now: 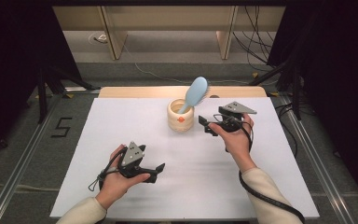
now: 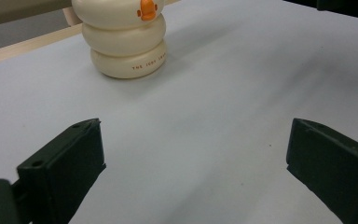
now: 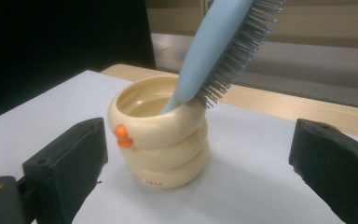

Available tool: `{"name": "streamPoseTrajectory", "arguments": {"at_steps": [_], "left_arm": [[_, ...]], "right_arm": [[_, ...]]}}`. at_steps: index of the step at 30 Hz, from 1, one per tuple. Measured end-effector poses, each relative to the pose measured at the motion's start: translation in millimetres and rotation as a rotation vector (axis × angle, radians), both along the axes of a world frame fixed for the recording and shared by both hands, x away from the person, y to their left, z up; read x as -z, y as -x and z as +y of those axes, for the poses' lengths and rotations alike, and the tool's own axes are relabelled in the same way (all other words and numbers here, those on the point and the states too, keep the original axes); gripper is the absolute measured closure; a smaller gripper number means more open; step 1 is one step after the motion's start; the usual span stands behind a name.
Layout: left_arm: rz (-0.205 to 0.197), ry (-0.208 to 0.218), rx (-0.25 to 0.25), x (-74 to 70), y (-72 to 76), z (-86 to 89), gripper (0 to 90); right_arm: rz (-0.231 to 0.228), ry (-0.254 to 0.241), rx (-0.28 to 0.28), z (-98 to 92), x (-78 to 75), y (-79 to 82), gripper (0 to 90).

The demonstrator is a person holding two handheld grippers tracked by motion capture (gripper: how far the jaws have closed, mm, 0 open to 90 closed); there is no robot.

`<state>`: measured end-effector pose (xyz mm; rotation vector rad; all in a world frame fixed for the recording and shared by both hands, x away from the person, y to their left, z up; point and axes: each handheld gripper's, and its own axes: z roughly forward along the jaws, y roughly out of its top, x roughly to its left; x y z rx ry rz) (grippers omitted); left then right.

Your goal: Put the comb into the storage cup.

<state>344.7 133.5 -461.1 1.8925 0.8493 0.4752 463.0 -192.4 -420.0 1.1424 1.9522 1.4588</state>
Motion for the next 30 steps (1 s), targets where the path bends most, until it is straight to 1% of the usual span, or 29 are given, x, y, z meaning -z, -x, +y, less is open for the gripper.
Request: {"name": "streamPoseTrajectory", "arguments": {"at_steps": [4,11,23,25,30], "left_arm": [[0.001,-0.003,0.001,0.5,-0.5,0.3,3.5],[-0.001,-0.004,-0.007,0.8,-0.9,1.3,3.5],[0.0,-0.008,-0.012,1.9,-1.2,2.0,3.5],[-0.001,-0.009,-0.013,2.0,-1.1,2.5,3.5],[-0.001,-0.006,-0.01,1.8,-0.7,2.3,3.5]], "right_arm": [[-0.007,0.006,-0.008,-6.0,-1.0,7.3,5.1],[-0.003,0.01,-0.01,-15.5,1.1,17.0,5.3],[-0.008,0.022,-0.048,-27.4,2.8,38.7,5.4],[-0.006,0.022,-0.053,-29.7,3.0,41.0,5.4],[-0.018,0.025,-0.061,-33.5,2.4,46.5,5.6]]}}
